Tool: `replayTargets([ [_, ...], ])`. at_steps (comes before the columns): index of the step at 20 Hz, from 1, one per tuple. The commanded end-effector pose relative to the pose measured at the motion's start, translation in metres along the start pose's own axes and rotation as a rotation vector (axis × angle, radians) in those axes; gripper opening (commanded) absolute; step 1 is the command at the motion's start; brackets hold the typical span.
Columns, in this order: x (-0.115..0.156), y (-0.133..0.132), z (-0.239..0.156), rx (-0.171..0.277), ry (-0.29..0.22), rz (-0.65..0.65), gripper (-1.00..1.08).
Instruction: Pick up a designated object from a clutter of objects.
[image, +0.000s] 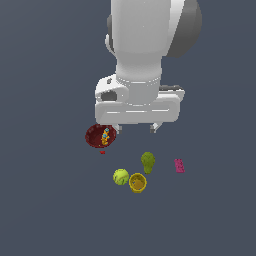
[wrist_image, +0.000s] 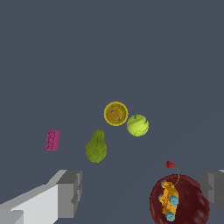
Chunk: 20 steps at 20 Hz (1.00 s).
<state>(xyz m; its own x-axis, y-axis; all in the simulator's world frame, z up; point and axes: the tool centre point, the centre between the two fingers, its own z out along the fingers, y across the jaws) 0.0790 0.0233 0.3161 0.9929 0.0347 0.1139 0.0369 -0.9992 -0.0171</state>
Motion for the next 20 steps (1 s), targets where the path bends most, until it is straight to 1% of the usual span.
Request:
replayTargets([
  [1, 0.010, -0.001, 0.023, -0.002, -0.014, -0.014, 1.00],
  [11, 0.038, -0.005, 0.124, -0.007, -0.066, -0.073, 1.00],
  [16, 0.043, -0.007, 0.170, -0.009, -0.089, -0.099, 1.00],
  [20, 0.045, -0.008, 0.197, -0.009, -0.102, -0.114, 1.00],
])
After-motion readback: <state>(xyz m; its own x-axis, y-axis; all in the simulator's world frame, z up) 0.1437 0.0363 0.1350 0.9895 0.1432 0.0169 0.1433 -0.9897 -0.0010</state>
